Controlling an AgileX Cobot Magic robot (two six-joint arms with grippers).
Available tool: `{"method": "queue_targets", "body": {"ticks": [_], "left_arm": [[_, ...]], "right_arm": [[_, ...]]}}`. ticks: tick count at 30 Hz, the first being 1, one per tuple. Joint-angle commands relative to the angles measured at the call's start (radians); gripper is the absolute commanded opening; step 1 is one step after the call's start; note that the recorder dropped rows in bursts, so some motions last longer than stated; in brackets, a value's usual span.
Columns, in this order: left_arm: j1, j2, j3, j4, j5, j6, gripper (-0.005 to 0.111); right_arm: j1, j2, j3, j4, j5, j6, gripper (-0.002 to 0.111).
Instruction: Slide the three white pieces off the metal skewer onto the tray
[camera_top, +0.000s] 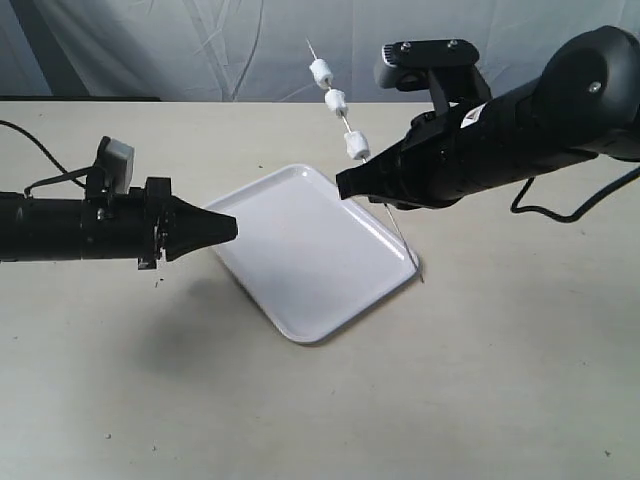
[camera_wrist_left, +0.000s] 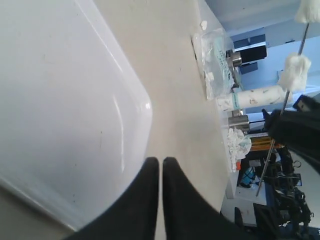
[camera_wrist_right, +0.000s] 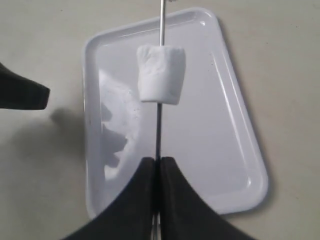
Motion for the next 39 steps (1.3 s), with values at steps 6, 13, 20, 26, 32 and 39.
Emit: {"method": "queue_targets", "body": {"ticks": [6, 13, 20, 26, 32, 39], "left_arm": [[-0.032, -0.093, -0.095, -0.012, 0.017, -0.072, 0.026], [-0.032, -0.118, -0.161, -0.012, 0.017, -0.144, 0.026], [-0.032, -0.118, -0.177, -0.012, 0.017, -0.222, 0.028], [-0.044, -0.118, -0.153, -0.012, -0.018, -0.36, 0.029], [-0.09, -0.118, -0.151, -0.012, -0.086, -0.357, 0.029], [-0.093, -0.118, -0.151, -0.012, -0.158, -0.361, 0.029]], "right_arm": [[0.033, 0.026, 0.002, 0.089, -0.099, -0.006, -0.001], [0.101, 0.028, 0.002, 0.147, -0.125, -0.006, -0.001], [0.148, 0.028, 0.032, 0.159, -0.114, 0.039, -0.001], [0.148, 0.028, 0.121, 0.168, -0.128, 0.072, -0.001], [0.148, 0.028, 0.119, 0.233, -0.121, 0.072, -0.001], [0.148, 0.028, 0.119, 0.243, -0.079, 0.064, -0.001]]}}
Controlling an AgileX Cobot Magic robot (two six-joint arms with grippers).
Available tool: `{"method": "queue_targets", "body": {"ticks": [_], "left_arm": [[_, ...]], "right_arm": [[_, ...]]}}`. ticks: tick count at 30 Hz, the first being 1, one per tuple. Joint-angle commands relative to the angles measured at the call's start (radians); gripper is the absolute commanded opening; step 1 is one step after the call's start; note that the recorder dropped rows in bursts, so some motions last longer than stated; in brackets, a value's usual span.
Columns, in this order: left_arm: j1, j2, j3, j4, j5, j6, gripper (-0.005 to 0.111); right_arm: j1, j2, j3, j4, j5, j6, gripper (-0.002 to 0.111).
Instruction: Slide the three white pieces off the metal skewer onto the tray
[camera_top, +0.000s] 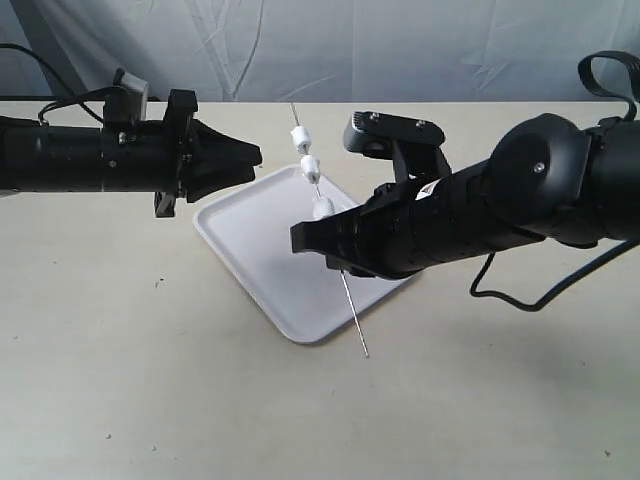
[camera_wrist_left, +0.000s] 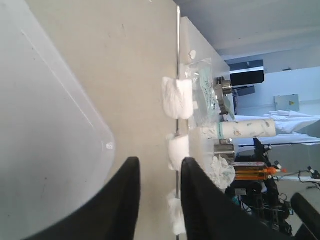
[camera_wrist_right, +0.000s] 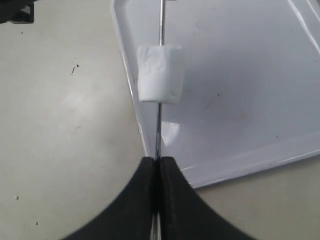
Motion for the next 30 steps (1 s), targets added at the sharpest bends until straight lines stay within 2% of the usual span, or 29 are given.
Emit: {"method": "queue_targets", "body": {"ticks": [1, 8, 19, 30], "left_arm": [[-0.003, -0.009, 0.007, -0.01, -0.033, -0.005, 0.029], [-0.003, -0.009, -0.012, -0.01, -0.039, -0.005, 0.029], [-0.032, -0.009, -0.045, -0.01, -0.035, -0.012, 0.029], [-0.032, -0.009, -0.045, -0.01, -0.046, -0.012, 0.029]], "right_arm": [[0.002, -0.002, 0.002, 0.012, 0.021, -0.01, -0.001], [0.002, -0.002, 0.002, 0.064, 0.071, -0.025, -0.001], [0.002, -0.002, 0.002, 0.276, 0.083, -0.256, -0.001], [0.002, -0.002, 0.002, 0.279, 0.101, -0.276, -0.001]]}}
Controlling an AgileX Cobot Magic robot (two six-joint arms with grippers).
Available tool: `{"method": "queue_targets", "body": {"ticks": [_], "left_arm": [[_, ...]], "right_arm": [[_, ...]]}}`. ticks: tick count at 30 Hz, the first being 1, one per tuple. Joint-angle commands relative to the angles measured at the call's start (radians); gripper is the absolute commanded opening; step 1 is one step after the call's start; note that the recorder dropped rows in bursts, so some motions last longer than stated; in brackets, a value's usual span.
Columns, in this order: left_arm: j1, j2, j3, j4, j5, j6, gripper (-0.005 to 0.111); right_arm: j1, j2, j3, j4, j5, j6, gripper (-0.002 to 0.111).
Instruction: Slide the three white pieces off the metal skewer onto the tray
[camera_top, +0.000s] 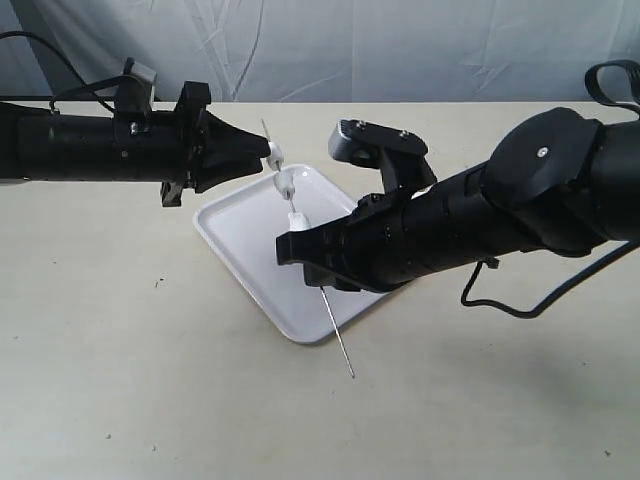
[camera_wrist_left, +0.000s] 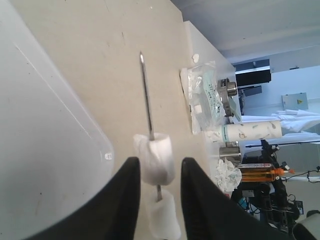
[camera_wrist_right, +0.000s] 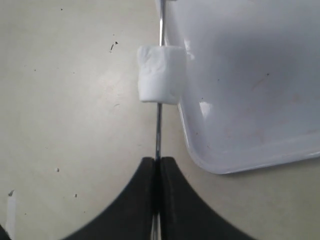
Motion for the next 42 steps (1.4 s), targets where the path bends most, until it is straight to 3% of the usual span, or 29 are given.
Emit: {"method": "queue_targets", "body": {"ticks": [1, 5, 15, 26, 37, 42], "left_arm": [[-0.003, -0.009, -0.005, -0.01, -0.002, 0.0, 0.03], [-0.003, -0.009, -0.005, -0.01, -0.004, 0.0, 0.035], [-0.003, -0.009, -0.005, -0.01, -0.018, 0.0, 0.035], [-0.003, -0.009, -0.005, -0.01, -0.007, 0.0, 0.023], [-0.003, -0.009, -0.005, -0.01, -0.002, 0.0, 0.023], [-0.003, -0.009, -0.005, -0.01, 0.036, 0.0, 0.015]], "right_arm": [[0.0, -0.002, 0.002, 0.006, 0.006, -0.017, -0.001], [0.0, -0.002, 0.002, 0.006, 0.009, -0.02, -0.001], [0.0, -0.002, 0.002, 0.02, 0.027, -0.046, -0.001], [0.0, -0.002, 0.002, 0.035, 0.036, -0.065, -0.001], [0.0, -0.002, 0.002, 0.035, 0.027, -0.065, -0.001], [0.0, -0.002, 0.002, 0.037, -0.016, -0.065, -0.001]]}}
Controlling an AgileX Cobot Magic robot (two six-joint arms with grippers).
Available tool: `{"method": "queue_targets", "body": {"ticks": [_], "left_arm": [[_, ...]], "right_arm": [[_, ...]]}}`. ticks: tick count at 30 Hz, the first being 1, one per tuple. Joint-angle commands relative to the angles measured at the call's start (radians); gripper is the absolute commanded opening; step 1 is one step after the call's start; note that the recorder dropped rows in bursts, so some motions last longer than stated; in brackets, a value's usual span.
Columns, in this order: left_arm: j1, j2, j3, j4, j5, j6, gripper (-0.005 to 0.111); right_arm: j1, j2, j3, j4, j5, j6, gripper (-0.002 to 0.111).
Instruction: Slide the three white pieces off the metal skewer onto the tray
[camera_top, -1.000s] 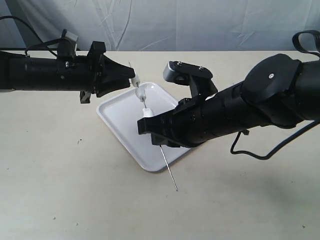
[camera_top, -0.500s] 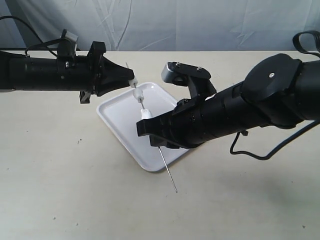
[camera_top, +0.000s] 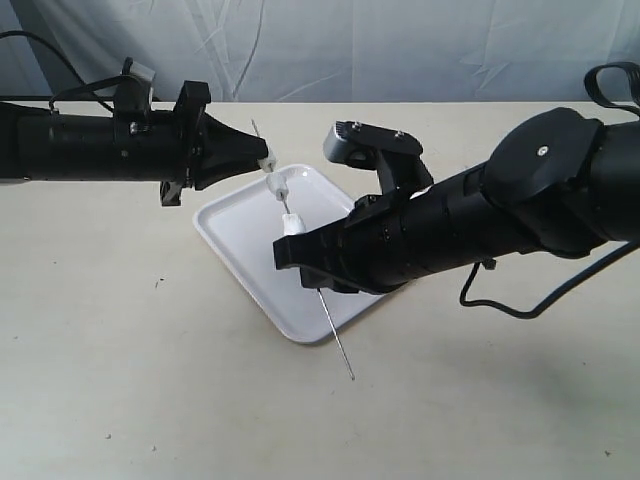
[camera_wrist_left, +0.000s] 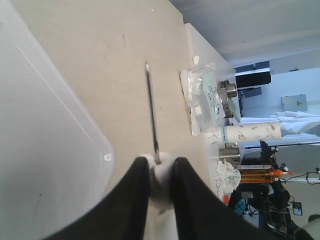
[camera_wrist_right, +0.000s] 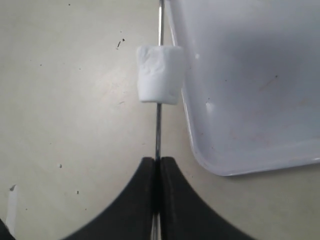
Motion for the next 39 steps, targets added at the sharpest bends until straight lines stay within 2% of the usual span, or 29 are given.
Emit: {"method": "queue_targets", "body": {"ticks": [1, 5, 14, 22, 30, 32, 34, 35, 37, 39], "left_arm": [[-0.003, -0.009, -0.005, -0.006, 0.026, 0.0, 0.014], [-0.003, -0.009, -0.005, -0.006, 0.022, 0.0, 0.01], [-0.003, -0.009, -0.06, -0.006, -0.078, -0.002, 0.009], [-0.003, -0.009, -0.108, -0.006, -0.282, 0.006, 0.009], [-0.001, -0.009, -0.104, -0.006, -0.366, -0.036, 0.009], [-0.014, -0.009, -0.104, 0.128, -0.3, -0.128, 0.012], [-0.02, -0.009, -0.104, 0.201, -0.267, -0.159, 0.022], [-0.023, -0.009, -0.104, 0.209, -0.258, -0.161, 0.031], [-0.03, -0.009, -0.104, 0.195, -0.24, -0.185, 0.041], [-0.034, -0.009, -0.104, 0.173, -0.197, -0.185, 0.041]], "right_arm": [[0.0, -0.002, 0.002, 0.006, -0.023, -0.009, -0.001], [0.0, -0.002, 0.002, 0.006, -0.012, -0.009, -0.001], [0.0, -0.002, 0.002, -0.043, 0.092, -0.009, -0.001], [0.0, -0.002, 0.002, -0.062, 0.124, -0.009, -0.001], [-0.002, -0.002, 0.002, -0.3, 0.119, 0.165, -0.001], [-0.002, -0.002, 0.002, -0.36, 0.045, 0.218, -0.001], [-0.002, -0.002, 0.002, -0.38, -0.028, 0.253, -0.001], [-0.002, -0.002, 0.002, -0.38, -0.061, 0.259, -0.001], [-0.002, -0.002, 0.002, -0.38, -0.091, 0.266, -0.001], [-0.002, 0.019, 0.002, -0.38, -0.09, 0.271, -0.001]]}}
